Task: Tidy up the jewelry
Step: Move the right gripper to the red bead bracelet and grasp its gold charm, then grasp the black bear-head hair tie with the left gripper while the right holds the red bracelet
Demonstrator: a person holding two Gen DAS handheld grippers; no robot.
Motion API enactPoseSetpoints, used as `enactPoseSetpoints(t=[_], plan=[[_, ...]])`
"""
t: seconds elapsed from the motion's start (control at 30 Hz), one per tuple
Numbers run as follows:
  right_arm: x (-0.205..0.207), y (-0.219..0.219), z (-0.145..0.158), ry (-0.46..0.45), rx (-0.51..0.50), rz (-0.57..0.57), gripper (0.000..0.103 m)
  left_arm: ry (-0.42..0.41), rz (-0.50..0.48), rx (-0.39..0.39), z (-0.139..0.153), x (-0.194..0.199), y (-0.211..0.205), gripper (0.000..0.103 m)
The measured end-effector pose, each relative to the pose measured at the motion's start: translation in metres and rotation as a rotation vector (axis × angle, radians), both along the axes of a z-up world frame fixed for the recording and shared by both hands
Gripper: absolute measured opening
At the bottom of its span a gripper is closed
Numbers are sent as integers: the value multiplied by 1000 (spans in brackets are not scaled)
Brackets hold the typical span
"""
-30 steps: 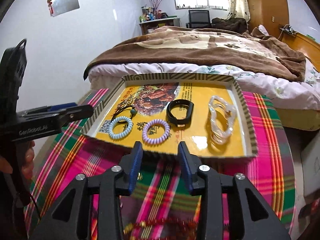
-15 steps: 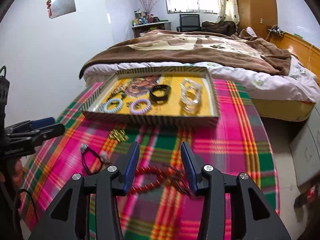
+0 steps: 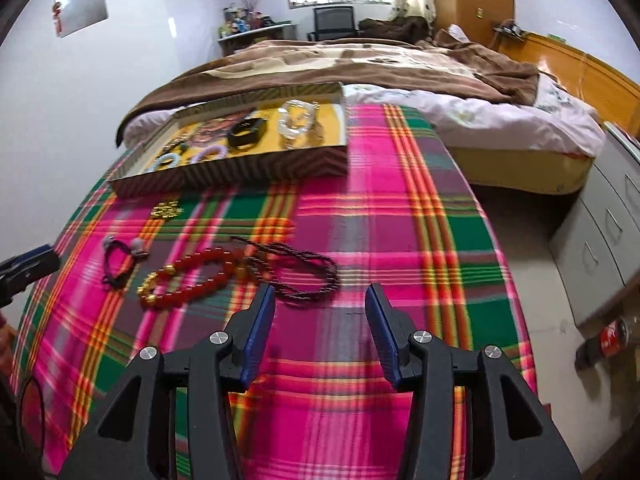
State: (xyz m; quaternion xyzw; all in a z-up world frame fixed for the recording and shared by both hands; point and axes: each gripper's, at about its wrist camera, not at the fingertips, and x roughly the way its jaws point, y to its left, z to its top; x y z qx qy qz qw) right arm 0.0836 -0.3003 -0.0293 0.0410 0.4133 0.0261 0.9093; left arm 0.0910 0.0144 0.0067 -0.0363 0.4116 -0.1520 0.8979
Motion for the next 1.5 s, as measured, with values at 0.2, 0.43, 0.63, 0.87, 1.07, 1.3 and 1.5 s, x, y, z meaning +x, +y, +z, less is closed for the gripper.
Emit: enactPoseSetpoints(t=[0.2, 0.43, 0.63, 0.87, 1.07, 1.3, 1.5], plan=[[3, 10, 0, 7, 57, 89, 48, 14, 7, 1, -7, -2, 2, 74], [9, 63, -1, 25, 80, 282, 48, 27, 29, 5, -13, 1, 8, 74], [21, 99, -8, 49, 81, 353, 48, 35, 67, 1, -16, 1, 22, 74], [25, 120, -18, 83, 66, 357, 48, 38, 79, -5, -19, 2, 31, 74], [26, 132, -19, 59, -22, 302, 36, 45, 81, -17, -22, 3, 34, 74], [29, 119, -20, 51, -30, 251, 10, 49, 87, -25, -24, 3, 37, 74], [22, 114, -19, 50, -33, 253, 9, 56, 80, -23, -25, 4, 35, 74]])
